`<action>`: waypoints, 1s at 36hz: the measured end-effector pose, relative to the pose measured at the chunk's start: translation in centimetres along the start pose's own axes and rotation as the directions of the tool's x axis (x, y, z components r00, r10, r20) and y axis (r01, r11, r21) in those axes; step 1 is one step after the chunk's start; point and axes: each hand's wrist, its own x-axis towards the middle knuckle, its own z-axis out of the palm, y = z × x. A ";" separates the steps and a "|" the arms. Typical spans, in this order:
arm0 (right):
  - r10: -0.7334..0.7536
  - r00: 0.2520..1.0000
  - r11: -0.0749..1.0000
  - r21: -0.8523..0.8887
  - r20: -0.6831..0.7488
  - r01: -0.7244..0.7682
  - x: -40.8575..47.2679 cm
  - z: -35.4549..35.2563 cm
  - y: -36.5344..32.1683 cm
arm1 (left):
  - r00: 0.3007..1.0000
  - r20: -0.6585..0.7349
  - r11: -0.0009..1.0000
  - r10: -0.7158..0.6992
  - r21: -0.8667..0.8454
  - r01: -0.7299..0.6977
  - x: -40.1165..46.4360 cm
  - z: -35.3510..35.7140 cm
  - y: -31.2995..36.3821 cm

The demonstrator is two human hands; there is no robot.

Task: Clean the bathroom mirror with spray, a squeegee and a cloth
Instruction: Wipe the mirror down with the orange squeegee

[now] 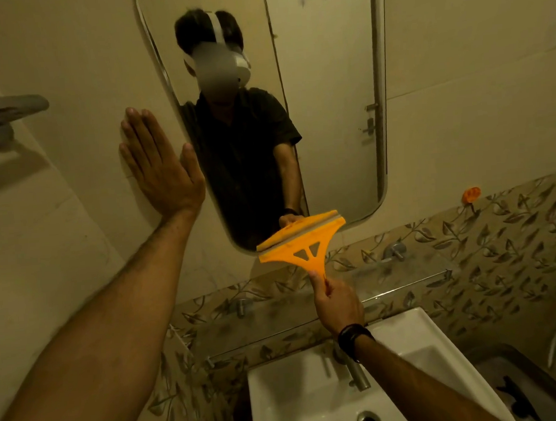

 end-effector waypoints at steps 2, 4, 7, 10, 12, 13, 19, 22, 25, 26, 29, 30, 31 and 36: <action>0.028 1.000 0.999 -0.030 0.015 -0.027 -0.6 0.2 0.8 | 1.000 -0.002 1.000 0.007 -0.012 -0.007 0.0 -0.1 0.0; 0.044 0.999 0.999 -0.006 0.007 -0.044 -1.0 0.2 1.1 | 1.000 -0.003 1.000 0.011 -0.014 -0.011 0.0 -0.1 -0.1; 0.041 0.998 0.990 0.138 -0.050 -0.034 -1.3 0.3 0.9 | 1.000 -0.003 1.000 0.011 -0.014 -0.011 0.0 -0.1 -0.1; -0.013 0.991 0.982 0.185 -0.133 0.037 -1.2 0.2 0.0 | 1.000 -0.004 1.000 0.015 -0.004 -0.015 -0.1 0.0 -0.2; -0.077 0.983 0.976 0.188 -0.165 0.108 -1.1 -0.1 -1.3 | 1.000 -0.005 1.000 0.016 0.012 -0.016 -0.2 0.0 -0.3; -0.106 0.979 0.970 0.199 -0.174 0.140 -0.8 -0.2 -2.1 | 1.000 -0.006 1.000 0.017 0.017 -0.017 -0.2 0.1 -0.3; -0.258 0.953 0.956 0.100 -0.157 0.275 1.0 0.2 -6.2 | 1.000 -0.011 1.000 0.019 0.004 -0.019 -0.1 0.2 -0.3; -0.270 0.956 0.961 0.029 -0.111 0.275 1.2 0.8 -6.7 | 1.000 -0.013 1.000 0.016 0.001 -0.016 -0.1 0.2 -0.3; -0.246 0.967 0.969 -0.009 -0.066 0.246 0.8 1.4 -6.1 | 1.000 -0.018 1.000 0.019 0.001 -0.019 -0.1 0.3 -0.3; -0.233 0.972 0.973 -0.018 -0.044 0.232 0.5 1.6 -5.7 | 1.000 -0.019 1.000 0.019 0.002 -0.019 -0.1 0.3 -0.4; -0.187 0.982 0.982 -0.040 0.006 0.187 0.0 2.1 -4.2 | 1.000 -0.019 1.000 0.019 -0.007 -0.019 -0.2 0.3 -0.4; -0.171 0.985 0.984 -0.045 0.020 0.172 -0.2 2.3 -3.7 | 1.000 -0.019 1.000 0.020 -0.009 -0.020 -0.2 0.3 -0.4; -0.155 0.987 0.986 -0.051 0.031 0.156 -0.3 2.5 -3.2 | 1.000 -0.018 1.000 0.021 -0.007 -0.021 -0.2 0.2 -0.4; -0.119 0.992 0.989 -0.085 0.051 0.123 -0.9 2.6 -1.9 | 1.000 -0.010 1.000 0.025 -0.007 -0.025 -0.2 0.1 -0.3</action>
